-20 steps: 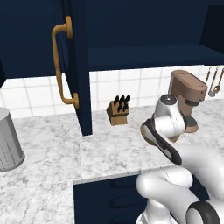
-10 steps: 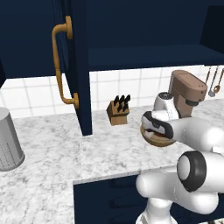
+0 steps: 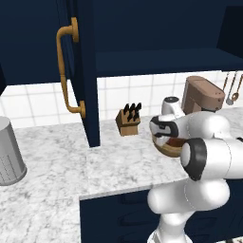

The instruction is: Pick up the bowls on the counter and stack them on top of one another in the open cabinet. Place the smaller bowl on top of the larger bowl.

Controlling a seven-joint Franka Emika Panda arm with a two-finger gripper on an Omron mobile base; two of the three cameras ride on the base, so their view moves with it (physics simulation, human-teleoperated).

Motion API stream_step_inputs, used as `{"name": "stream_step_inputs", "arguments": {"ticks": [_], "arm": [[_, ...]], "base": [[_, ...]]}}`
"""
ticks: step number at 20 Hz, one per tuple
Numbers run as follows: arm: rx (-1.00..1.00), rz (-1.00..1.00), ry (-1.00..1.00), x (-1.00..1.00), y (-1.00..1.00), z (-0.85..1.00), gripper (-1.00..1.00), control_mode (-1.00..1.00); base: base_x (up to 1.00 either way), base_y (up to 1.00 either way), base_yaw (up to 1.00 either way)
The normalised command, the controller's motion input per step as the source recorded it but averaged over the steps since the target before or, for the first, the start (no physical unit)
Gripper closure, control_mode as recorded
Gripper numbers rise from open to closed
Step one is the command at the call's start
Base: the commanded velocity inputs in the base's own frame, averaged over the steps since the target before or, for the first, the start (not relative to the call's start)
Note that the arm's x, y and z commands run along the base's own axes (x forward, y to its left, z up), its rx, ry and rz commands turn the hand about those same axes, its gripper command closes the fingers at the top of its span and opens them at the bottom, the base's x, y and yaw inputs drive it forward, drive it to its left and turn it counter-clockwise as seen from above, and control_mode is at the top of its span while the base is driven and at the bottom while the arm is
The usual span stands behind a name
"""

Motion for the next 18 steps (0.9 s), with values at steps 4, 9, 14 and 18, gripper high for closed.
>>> {"name": "stream_step_inputs", "arguments": {"ticks": [4, 9, 14, 18], "arm": [[-0.09, 0.00, 0.00, -0.21, -0.04, -0.15, 1.00, -1.00], [0.00, 0.00, 0.00, -0.07, 0.06, -0.03, 1.00, -1.00], [0.01, 0.00, 0.00, 0.16, 0.10, -0.02, 1.00, -1.00], [0.00, 0.00, 0.00, 0.11, 0.00, 0.07, -1.00, -1.00]], "base": [[0.00, 0.00, 0.00], [0.00, 0.00, 0.00], [0.00, 0.00, 0.00], [0.00, 0.00, 0.00]]}}
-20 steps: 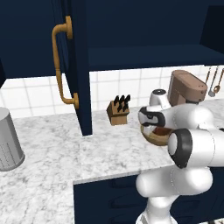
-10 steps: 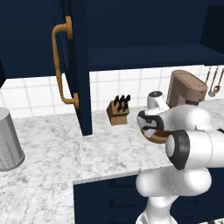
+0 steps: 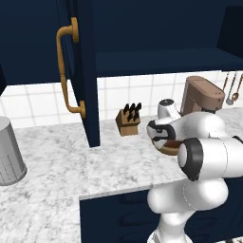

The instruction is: Pick up the bowls on the counter and stack them on top of one another in the open cabinet. Place the smaller bowl on top of the larger bowl.

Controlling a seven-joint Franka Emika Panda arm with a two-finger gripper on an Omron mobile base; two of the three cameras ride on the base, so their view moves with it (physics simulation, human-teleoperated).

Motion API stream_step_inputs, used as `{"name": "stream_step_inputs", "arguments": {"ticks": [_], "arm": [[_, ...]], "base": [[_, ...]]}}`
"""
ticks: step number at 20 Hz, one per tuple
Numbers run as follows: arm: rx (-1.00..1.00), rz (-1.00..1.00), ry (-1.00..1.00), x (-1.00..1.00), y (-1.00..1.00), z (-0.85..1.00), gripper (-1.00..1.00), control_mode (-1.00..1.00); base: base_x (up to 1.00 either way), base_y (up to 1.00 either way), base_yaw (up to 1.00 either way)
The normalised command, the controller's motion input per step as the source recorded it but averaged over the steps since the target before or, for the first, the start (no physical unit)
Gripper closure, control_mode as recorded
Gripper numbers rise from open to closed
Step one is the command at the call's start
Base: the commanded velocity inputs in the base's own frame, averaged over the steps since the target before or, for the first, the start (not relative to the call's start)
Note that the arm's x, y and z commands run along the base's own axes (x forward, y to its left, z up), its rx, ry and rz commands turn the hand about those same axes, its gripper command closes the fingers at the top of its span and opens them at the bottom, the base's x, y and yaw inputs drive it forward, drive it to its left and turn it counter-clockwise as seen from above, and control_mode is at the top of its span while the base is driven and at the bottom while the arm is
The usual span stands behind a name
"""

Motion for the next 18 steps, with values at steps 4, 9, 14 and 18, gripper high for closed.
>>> {"name": "stream_step_inputs", "arguments": {"ticks": [4, 9, 14, 18], "arm": [[0.00, 0.00, -0.09, -0.12, 0.01, 0.50, -1.00, -1.00], [0.00, 0.00, -0.03, -0.36, 0.50, 0.03, -1.00, -1.00], [0.00, 0.00, 0.00, 0.12, 0.04, -0.43, -1.00, -1.00], [-0.01, 0.00, 0.00, 0.21, -0.03, -0.51, -1.00, -1.00]], "base": [[0.00, 0.00, 0.00], [0.00, 0.00, 0.00], [0.00, 0.00, 0.00], [0.00, 0.00, 0.00]]}}
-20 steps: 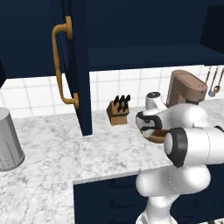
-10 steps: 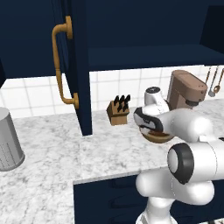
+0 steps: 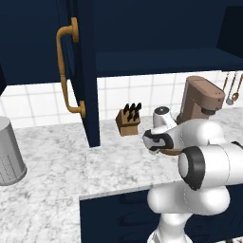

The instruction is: Pick up the bowls on the counter and stack them on top of one another in the open cabinet. Place the smaller bowl on top of the larger bowl.

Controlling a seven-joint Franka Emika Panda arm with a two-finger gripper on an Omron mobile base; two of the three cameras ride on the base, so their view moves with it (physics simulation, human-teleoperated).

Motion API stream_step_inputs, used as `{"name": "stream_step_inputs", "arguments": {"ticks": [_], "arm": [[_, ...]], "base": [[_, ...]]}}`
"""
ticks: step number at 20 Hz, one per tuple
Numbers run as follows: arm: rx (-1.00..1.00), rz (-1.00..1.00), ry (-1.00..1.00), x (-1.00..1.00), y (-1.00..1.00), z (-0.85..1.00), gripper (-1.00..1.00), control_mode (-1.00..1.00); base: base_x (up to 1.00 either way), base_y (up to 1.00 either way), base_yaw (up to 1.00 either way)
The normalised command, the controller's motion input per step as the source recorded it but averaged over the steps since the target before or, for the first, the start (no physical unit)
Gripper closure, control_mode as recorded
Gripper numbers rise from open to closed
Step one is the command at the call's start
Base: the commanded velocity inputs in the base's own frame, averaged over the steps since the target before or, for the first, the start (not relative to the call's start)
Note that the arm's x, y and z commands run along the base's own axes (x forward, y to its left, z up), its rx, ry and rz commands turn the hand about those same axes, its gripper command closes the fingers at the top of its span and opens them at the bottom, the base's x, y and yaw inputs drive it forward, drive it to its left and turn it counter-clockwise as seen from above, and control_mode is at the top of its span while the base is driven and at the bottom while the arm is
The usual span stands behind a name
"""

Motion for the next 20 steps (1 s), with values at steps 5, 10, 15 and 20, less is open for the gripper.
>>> {"name": "stream_step_inputs", "arguments": {"ticks": [5, 10, 15, 20], "arm": [[0.00, 0.00, -0.01, 0.01, 0.00, -0.36, 1.00, -1.00], [-0.01, 0.00, -0.10, 0.00, -0.04, -0.02, 1.00, -1.00], [0.00, 0.00, -0.15, -0.20, -0.01, 0.70, 1.00, -1.00], [-0.01, 0.01, -0.14, -0.74, 0.00, 1.00, 1.00, -1.00]], "base": [[0.00, 0.00, 0.00], [0.00, 0.00, 0.00], [0.00, 0.00, 0.00], [0.00, 0.00, 0.00]]}}
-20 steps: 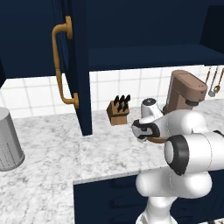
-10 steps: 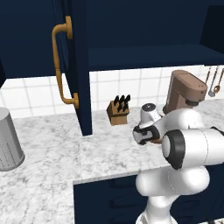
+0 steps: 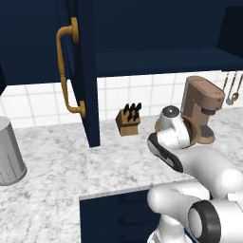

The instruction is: Pick up the bowls on the counter and stack them on top of one another in the open cabinet. Place the smaller bowl on top of the larger bowl.

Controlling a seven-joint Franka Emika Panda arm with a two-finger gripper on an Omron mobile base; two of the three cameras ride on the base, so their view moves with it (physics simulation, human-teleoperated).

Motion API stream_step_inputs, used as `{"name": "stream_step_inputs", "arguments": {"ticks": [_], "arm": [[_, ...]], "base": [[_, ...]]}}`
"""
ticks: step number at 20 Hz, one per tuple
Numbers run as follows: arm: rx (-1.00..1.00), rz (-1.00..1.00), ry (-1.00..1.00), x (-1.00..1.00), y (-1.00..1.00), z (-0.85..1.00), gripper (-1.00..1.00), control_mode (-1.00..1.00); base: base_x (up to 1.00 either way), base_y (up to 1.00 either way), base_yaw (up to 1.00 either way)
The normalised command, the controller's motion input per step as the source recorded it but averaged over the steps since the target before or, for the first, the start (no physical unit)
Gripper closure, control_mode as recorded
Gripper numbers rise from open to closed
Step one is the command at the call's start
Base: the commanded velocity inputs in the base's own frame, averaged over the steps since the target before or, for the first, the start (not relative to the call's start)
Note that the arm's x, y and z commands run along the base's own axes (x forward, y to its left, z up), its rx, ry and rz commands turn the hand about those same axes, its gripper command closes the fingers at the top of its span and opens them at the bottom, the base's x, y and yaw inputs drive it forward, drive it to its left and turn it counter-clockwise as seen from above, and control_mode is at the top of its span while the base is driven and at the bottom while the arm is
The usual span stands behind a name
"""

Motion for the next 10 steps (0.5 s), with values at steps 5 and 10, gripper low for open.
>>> {"name": "stream_step_inputs", "arguments": {"ticks": [5, 10], "arm": [[0.00, 0.02, 0.00, -0.89, 0.15, 1.00, 1.00, -1.00], [-0.03, 0.03, 0.00, -0.54, 0.40, 1.00, 1.00, -1.00]], "base": [[0.00, 0.00, 0.00], [0.00, 0.00, 0.00]]}}
